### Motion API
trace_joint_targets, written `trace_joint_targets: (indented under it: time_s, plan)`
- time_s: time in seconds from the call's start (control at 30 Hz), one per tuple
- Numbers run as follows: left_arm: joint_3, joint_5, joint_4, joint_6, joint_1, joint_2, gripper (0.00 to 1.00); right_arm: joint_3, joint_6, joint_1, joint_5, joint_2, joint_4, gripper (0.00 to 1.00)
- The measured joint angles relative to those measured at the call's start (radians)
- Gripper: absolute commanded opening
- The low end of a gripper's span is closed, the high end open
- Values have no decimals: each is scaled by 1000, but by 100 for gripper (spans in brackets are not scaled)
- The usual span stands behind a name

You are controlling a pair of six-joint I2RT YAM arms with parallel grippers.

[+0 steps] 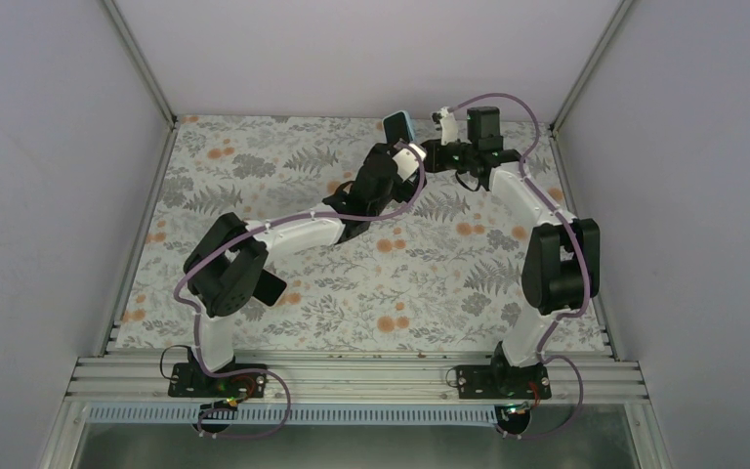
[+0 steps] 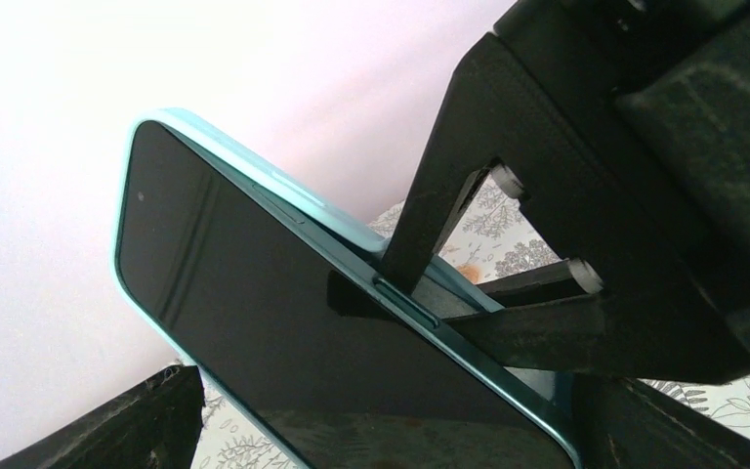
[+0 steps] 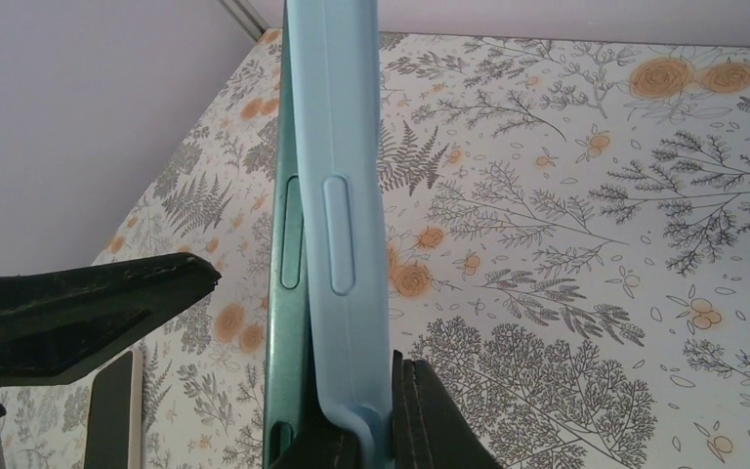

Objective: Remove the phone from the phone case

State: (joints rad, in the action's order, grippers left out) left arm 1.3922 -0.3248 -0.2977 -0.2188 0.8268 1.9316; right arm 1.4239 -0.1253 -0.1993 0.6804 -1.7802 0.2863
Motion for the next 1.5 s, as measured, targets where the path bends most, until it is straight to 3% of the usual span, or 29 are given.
trace_joint_targets:
  time_s: [0.6, 0.77, 0.97, 1.2, 1.4, 1.5]
  plan:
    - [-74, -68, -121, -11, 8, -2, 77, -16, -6, -14, -52, 24, -19, 4]
    - [-98, -48, -139, -11, -7, -12, 63, -16, -11, -24, -63, 25, -37, 4]
    - [-96, -16, -138, 4, -22, -14, 62, -16, -18, -30, -79, 35, -53, 4]
    - [-21, 63, -35, 87, -56, -5, 62, -16, -25, -29, -112, 50, -87, 4]
    - [25, 156, 35, 177, -87, 12, 48, -27, -26, -29, -140, 58, -109, 4]
    - [41, 169, 50, 206, -87, 28, 48, -31, -26, -29, -157, 58, -109, 4]
